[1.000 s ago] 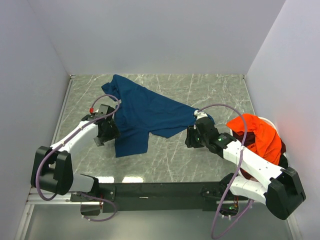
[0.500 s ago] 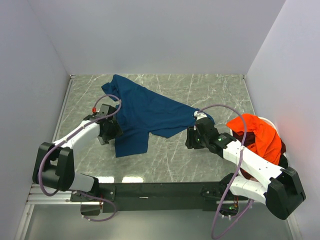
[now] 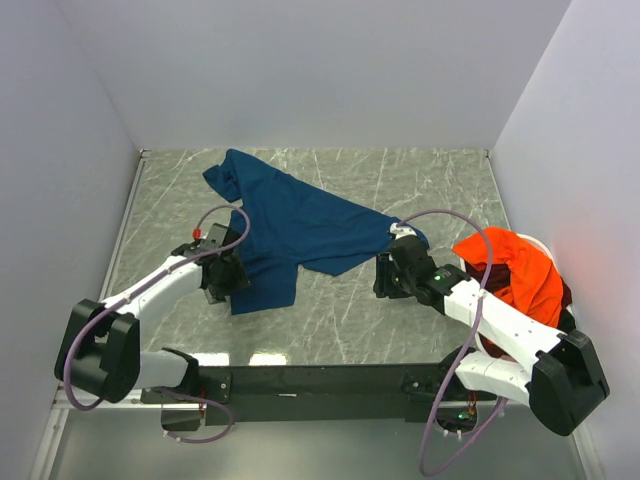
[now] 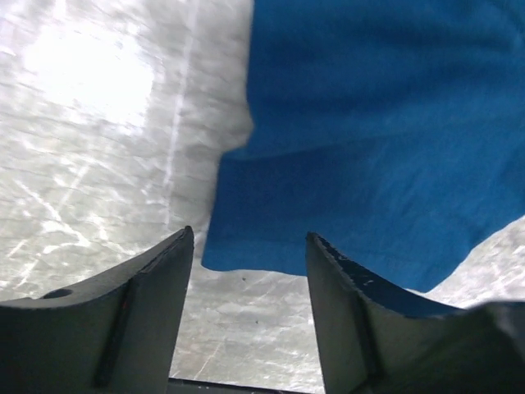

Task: Fold and stack the t-shirts
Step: Flatten the tshirt out

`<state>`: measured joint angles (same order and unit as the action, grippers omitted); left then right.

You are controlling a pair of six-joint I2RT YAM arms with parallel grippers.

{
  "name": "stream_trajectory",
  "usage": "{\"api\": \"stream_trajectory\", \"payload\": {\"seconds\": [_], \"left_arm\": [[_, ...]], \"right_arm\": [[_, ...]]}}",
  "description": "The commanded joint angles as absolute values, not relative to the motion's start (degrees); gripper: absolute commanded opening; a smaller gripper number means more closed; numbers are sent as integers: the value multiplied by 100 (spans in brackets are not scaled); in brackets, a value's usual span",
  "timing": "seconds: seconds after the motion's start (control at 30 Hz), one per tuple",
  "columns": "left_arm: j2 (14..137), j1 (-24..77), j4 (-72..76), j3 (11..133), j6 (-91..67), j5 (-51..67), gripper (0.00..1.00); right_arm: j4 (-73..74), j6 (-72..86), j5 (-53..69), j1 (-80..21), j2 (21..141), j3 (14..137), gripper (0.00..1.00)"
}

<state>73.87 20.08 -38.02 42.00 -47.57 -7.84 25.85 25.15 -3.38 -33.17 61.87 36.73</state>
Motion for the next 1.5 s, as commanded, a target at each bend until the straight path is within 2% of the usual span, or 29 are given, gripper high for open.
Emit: {"api": "stream_trajectory", "payload": {"seconds": [0.0, 0.3, 0.63, 0.73, 0.77, 0.83, 0.87, 0.9, 1.0, 1.2, 1.47], "left_arm": [[7593, 2232, -3858, 4183, -4869, -835, 62], [7928, 2408, -4104, 4280, -5027, -1256, 61], [8314, 2461, -3894, 4192, -5001, -1187, 60], [8420, 2470, -3797, 4131, -5027, -1099, 51], [8455, 2478, -3797, 4079, -5036, -1090, 36], [8472, 2479, -3797, 4026, -5045, -1125, 20], [8447, 2479, -3814, 3999, -5045, -1134, 5], [8429, 2479, -3832, 3990, -5045, -1169, 1], [8183, 2479, -3998, 4113, -5019, -1378, 1], [7489, 2137, -4816, 5184, -4685, -2144, 1], [6803, 1064, -4825, 6248, -3736, -1811, 1]], "right_arm": [[2540, 2645, -510, -3278, 6249, 3893, 51], [2601, 2531, -615, -3270, 6179, 3894, 52], [2522, 2531, -676, -3217, 6223, 3867, 52], [2540, 2540, -686, -3191, 6258, 3867, 52], [2549, 2557, -686, -3190, 6267, 3867, 52], [2549, 2584, -703, -3182, 6258, 3876, 52], [2566, 2593, -703, -3173, 6275, 3911, 52], [2601, 2593, -755, -3173, 6293, 3937, 52], [2751, 2610, -913, -3112, 6346, 4069, 52], [2909, 2566, -809, -2620, 6460, 4350, 63], [2497, 2961, -318, -1776, 6705, 4457, 70]]}}
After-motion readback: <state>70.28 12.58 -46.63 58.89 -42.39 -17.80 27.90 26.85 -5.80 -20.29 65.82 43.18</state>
